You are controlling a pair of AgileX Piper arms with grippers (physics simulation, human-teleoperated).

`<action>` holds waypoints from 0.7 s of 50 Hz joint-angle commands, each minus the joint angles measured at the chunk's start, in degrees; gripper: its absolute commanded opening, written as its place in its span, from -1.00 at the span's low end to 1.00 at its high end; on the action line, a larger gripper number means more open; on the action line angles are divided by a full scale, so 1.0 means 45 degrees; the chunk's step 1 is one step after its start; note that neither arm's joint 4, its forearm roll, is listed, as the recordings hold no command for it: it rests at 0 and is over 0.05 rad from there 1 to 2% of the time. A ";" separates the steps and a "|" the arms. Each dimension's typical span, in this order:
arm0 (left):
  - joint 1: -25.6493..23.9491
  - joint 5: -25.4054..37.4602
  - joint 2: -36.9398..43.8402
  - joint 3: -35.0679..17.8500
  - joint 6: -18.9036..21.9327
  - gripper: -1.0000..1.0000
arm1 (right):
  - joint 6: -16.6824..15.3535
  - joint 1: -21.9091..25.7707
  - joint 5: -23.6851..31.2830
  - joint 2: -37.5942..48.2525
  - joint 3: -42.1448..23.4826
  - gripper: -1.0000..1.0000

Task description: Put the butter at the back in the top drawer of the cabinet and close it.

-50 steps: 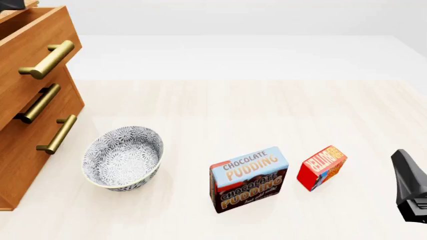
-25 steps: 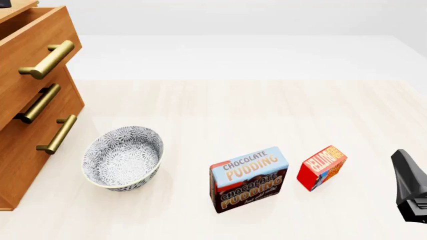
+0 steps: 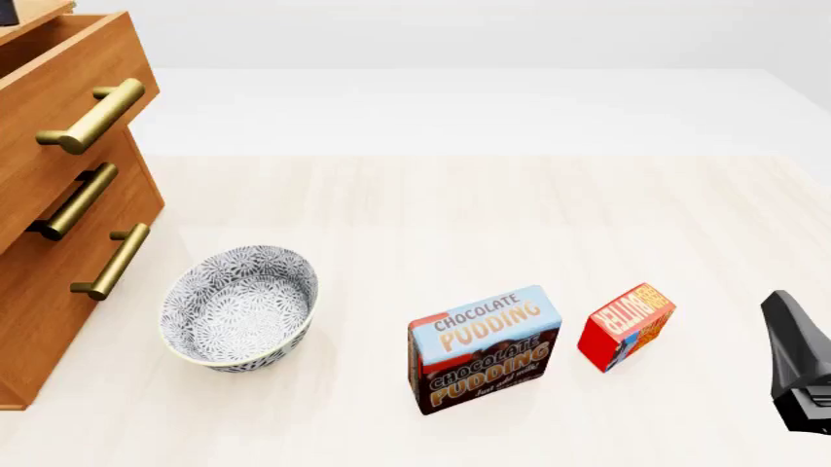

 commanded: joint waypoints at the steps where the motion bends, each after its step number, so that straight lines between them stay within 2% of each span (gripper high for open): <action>1: 0.0047 -0.0297 0.0167 0.0328 -0.0138 1.00 | 0.0000 0.0000 0.0000 0.0000 0.0000 1.00; 35: 0.0229 -0.1202 0.0813 0.1160 -0.0410 1.00 | 0.0000 0.0000 0.0000 0.0000 0.0000 1.00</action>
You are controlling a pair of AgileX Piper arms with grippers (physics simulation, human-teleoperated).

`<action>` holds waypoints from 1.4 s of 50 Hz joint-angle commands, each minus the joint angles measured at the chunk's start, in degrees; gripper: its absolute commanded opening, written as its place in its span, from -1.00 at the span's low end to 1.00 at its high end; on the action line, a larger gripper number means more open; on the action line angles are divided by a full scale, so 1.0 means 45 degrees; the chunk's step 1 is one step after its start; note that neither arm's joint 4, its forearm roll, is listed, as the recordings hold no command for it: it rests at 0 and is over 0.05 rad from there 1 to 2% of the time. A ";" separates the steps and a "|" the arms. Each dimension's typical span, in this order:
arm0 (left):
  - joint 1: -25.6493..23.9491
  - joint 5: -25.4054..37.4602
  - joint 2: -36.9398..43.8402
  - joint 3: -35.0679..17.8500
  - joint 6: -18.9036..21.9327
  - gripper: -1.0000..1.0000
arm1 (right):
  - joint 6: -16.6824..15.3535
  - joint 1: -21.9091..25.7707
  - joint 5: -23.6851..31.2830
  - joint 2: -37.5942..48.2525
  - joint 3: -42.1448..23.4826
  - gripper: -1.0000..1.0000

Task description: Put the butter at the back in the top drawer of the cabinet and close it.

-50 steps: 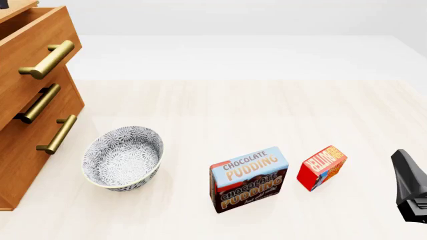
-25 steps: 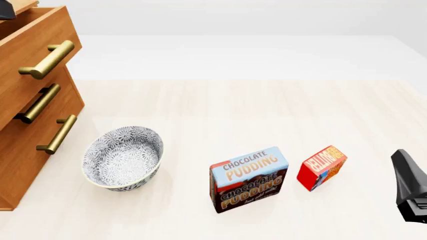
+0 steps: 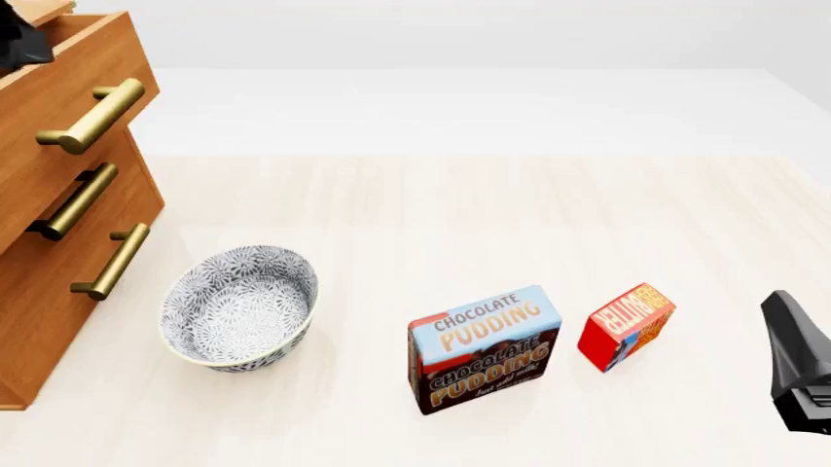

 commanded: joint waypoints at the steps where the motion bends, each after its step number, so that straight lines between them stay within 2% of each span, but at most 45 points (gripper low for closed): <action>1: 0.0069 -0.0232 0.0134 0.0219 -0.0065 1.00 | 0.0000 0.0000 0.0000 0.0000 0.0000 1.00; 22: 0.0393 -0.0609 0.0187 0.0559 -0.0021 1.00 | 0.0000 0.0000 0.0000 0.0000 0.0000 1.00; 70: 0.0584 -0.2080 0.0831 0.1750 -0.0520 1.00 | 0.0000 0.0000 0.0000 0.0000 0.0000 1.00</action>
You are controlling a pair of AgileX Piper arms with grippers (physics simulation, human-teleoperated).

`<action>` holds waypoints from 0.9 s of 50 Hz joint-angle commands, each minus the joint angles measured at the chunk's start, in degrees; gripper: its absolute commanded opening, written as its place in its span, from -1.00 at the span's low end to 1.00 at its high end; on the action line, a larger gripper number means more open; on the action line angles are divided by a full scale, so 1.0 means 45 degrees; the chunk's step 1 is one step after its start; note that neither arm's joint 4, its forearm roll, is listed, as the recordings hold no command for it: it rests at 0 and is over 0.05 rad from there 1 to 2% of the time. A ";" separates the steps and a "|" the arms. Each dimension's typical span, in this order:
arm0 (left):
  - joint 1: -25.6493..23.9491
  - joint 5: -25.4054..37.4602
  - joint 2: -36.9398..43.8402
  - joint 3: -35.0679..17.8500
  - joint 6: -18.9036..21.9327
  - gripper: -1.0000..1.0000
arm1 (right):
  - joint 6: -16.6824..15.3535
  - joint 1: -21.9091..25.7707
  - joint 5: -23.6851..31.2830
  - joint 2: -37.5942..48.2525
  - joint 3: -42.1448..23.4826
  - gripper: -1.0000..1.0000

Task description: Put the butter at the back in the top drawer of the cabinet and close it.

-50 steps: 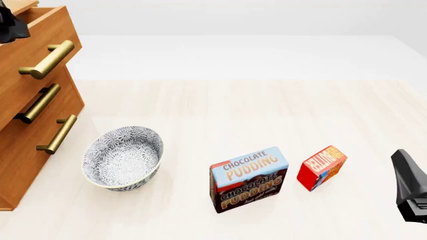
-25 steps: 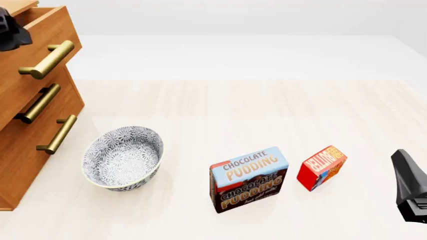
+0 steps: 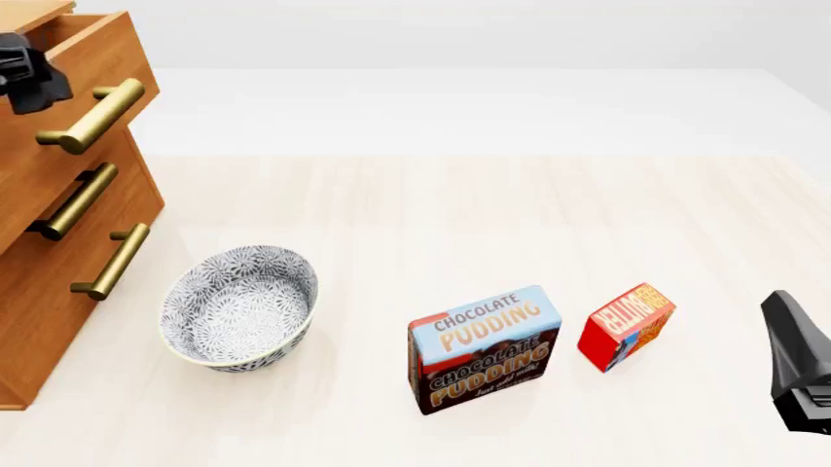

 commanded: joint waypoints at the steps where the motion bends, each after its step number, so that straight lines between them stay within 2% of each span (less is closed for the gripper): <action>1: 0.0074 -0.0304 0.0193 0.0307 -0.0056 1.00 | 0.0000 0.0000 0.0000 0.0000 0.0000 1.00; 31: -0.0128 -0.1245 0.1115 0.1073 -0.0183 1.00 | 0.0000 0.0000 0.0000 0.0000 0.0000 1.00; 45: -0.0808 -0.0912 0.0932 0.0991 -0.0376 1.00 | 0.0000 0.0000 0.0000 0.0000 0.0000 1.00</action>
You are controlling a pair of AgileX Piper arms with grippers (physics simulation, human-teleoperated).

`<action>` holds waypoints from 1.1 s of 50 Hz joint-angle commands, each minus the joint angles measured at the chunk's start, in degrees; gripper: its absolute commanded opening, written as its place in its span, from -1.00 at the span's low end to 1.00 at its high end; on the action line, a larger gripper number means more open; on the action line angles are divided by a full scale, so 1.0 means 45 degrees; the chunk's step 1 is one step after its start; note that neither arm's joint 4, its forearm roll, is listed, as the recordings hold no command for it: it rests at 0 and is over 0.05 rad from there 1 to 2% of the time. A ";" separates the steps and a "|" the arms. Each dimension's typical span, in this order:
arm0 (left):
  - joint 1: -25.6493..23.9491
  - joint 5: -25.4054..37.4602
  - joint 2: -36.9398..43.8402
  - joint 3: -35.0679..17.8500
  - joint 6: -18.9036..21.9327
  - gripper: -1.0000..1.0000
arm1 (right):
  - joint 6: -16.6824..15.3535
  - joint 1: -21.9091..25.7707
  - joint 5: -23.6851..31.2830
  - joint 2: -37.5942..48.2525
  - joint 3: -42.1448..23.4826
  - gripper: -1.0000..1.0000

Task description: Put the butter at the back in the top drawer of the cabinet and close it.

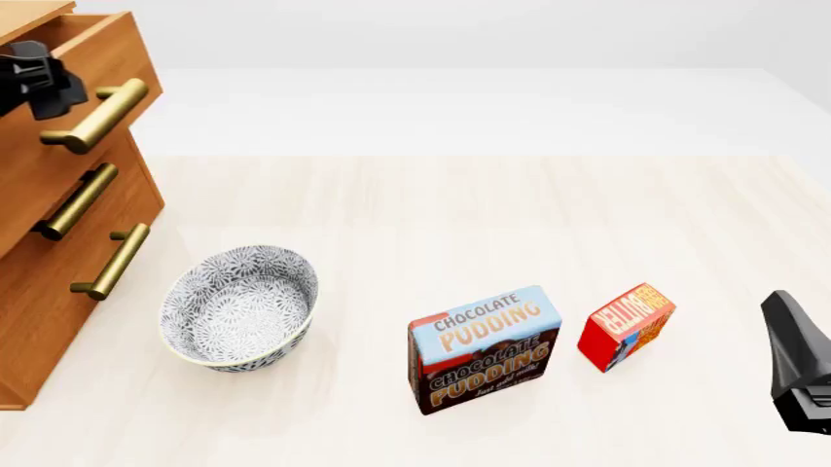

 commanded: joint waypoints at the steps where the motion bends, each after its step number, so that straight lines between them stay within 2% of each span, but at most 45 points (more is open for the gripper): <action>1: -0.0607 0.0191 0.0667 0.0504 -0.0152 1.00 | 0.0000 0.0000 0.0000 0.0000 0.0000 1.00; 55: -0.2035 0.0454 0.1287 0.0985 -0.0208 1.00 | 0.0000 0.0000 0.0000 0.0000 0.0000 1.00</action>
